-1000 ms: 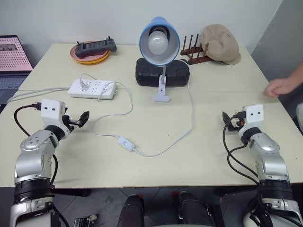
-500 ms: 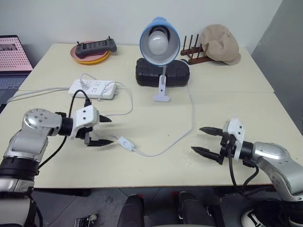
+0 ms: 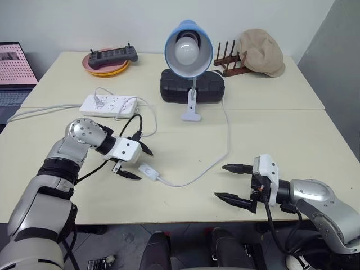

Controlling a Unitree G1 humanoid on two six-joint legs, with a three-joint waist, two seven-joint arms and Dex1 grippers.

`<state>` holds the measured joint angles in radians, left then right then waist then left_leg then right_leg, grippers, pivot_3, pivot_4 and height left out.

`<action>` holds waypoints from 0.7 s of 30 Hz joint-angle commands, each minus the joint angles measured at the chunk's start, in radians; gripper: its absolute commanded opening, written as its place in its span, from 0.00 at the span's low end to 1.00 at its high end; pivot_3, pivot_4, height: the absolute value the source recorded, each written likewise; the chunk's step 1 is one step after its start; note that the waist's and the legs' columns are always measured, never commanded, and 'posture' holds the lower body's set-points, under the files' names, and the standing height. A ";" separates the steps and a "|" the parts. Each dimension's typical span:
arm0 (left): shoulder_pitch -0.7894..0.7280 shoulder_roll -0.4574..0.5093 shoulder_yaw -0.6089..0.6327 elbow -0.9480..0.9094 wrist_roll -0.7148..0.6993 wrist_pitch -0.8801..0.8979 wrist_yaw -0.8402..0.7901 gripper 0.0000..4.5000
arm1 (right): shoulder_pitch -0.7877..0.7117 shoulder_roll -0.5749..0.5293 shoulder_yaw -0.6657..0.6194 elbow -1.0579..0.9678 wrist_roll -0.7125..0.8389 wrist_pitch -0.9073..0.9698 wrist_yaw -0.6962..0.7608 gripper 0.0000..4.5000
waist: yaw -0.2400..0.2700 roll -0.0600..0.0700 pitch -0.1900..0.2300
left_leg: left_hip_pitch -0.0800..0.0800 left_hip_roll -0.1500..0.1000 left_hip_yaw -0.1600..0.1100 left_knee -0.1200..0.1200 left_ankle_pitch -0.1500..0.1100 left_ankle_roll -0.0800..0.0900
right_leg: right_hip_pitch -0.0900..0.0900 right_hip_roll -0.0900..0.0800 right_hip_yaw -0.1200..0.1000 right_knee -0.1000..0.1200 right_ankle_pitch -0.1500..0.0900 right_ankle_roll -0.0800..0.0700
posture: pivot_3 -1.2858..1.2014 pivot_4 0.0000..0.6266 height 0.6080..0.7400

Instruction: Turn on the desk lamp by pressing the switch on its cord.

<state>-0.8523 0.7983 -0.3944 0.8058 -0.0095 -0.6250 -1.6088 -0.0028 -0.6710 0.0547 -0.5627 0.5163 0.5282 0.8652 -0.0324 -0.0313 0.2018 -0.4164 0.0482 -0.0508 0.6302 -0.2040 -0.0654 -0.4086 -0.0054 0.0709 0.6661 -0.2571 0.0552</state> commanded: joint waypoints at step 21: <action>-0.059 -0.014 -0.087 0.104 -0.101 -0.063 -0.006 0.28 | 0.020 0.020 -0.045 0.014 -0.004 -0.042 -0.053 1.00 | 0.000 0.000 0.000 | 0.001 0.000 0.000 0.002 0.000 0.000 | 0.001 0.000 0.000 0.001 0.000 0.000 | 0.52 0.24 1.00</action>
<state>-0.9147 0.7611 -0.4900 0.9338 -0.0808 -0.6992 -1.6092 0.0224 -0.6470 0.0310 -0.5357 0.4940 0.4883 0.8066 -0.0321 -0.0314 0.2017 -0.4158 0.0481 -0.0511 0.6318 -0.2039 -0.0653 -0.4075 -0.0052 0.0710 0.6673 -0.2569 0.0557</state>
